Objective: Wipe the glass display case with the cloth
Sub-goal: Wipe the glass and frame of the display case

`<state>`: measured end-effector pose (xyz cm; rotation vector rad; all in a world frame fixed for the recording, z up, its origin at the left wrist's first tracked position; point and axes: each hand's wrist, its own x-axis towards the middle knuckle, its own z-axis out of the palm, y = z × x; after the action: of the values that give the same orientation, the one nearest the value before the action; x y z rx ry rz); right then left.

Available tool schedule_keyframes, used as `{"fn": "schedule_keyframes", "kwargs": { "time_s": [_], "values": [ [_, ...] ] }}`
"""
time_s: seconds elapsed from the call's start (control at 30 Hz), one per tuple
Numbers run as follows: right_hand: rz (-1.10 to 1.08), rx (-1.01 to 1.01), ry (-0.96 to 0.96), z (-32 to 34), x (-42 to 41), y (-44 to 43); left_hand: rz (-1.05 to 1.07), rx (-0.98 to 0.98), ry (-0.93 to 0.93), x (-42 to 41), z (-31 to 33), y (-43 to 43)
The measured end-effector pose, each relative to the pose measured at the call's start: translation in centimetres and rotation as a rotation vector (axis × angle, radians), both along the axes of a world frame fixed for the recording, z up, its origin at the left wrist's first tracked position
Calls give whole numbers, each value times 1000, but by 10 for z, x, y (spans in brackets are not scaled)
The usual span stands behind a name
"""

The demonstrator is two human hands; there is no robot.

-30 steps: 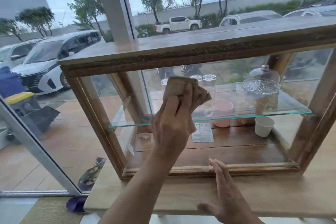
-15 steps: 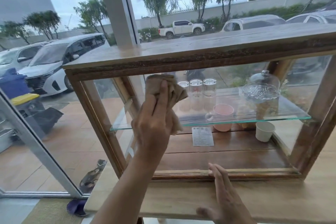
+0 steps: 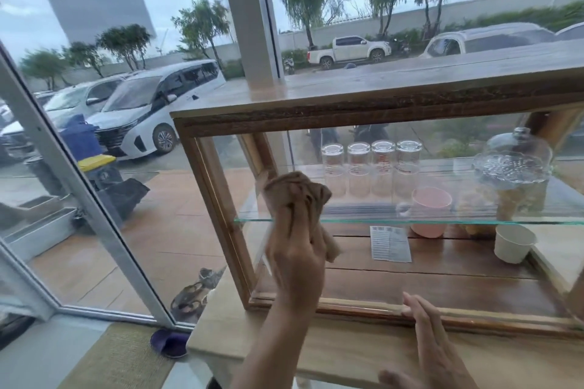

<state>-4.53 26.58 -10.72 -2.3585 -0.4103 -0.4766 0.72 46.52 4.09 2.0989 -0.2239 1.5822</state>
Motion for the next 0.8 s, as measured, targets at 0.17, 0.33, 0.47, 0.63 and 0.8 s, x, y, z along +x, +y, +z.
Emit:
{"fn": "schedule_keyframes", "kwargs": {
  "time_s": [0.17,0.33,0.47,0.63,0.8],
  "values": [
    [3,39,-153,6,1,5,44,-127,-92,14,49,42],
    [-20,67,-245,3,5,11,15,-160,47,-2,12,18],
    [-48,23,-227,0,7,10,27,-147,-59,15,48,42],
    [-61,15,-199,3,1,9,81,-290,24,3,11,36],
    [-23,-11,-89,6,-3,8,-5,-170,-72,14,33,33]
  ]
}}
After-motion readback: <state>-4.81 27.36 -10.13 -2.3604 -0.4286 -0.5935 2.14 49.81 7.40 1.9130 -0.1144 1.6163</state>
